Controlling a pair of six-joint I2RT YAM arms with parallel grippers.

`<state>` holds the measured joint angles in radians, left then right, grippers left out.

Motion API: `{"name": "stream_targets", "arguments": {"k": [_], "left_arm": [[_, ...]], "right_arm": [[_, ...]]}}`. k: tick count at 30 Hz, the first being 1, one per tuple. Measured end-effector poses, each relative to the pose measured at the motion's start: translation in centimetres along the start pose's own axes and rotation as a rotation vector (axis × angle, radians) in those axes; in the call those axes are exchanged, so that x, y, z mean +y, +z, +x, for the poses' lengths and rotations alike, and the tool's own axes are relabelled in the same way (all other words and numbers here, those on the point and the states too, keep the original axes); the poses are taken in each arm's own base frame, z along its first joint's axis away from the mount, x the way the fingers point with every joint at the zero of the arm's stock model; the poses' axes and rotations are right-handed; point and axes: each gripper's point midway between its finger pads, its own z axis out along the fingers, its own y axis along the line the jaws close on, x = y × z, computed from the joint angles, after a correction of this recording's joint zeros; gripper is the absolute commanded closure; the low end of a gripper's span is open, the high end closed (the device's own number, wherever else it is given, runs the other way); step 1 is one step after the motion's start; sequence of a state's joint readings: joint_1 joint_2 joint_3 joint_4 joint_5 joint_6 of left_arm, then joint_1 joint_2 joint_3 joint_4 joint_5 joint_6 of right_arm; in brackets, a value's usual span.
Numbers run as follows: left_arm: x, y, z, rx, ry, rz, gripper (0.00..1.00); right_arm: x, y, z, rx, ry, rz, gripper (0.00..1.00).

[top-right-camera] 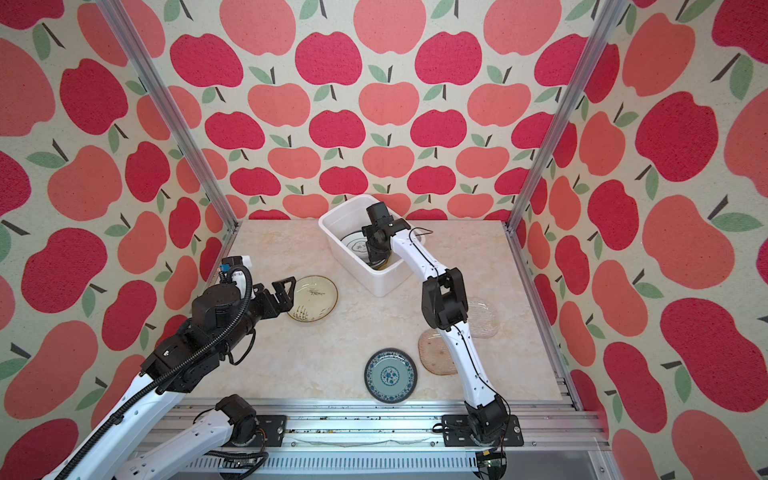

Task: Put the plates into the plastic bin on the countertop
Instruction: 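Lower the plate into the bin against the stacked plates and open the right gripper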

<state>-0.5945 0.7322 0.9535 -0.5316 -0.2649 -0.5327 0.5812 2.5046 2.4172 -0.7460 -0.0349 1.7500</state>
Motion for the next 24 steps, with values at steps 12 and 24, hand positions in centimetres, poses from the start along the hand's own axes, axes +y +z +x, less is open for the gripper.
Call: {"name": "stream_targets", "arguments": {"k": [12,24], "left_arm": [[0.1,0.1,0.0,0.001,-0.001,-0.002,0.01],[0.1,-0.1,-0.1,-0.002,-0.002,0.0,0.01]], "right_arm": [[-1.4,-1.2,-0.6,-0.06,-0.179,0.082,0.13],[-2.4,-1.4,-1.1,-0.094,-0.303,0.131,0.14]]}}
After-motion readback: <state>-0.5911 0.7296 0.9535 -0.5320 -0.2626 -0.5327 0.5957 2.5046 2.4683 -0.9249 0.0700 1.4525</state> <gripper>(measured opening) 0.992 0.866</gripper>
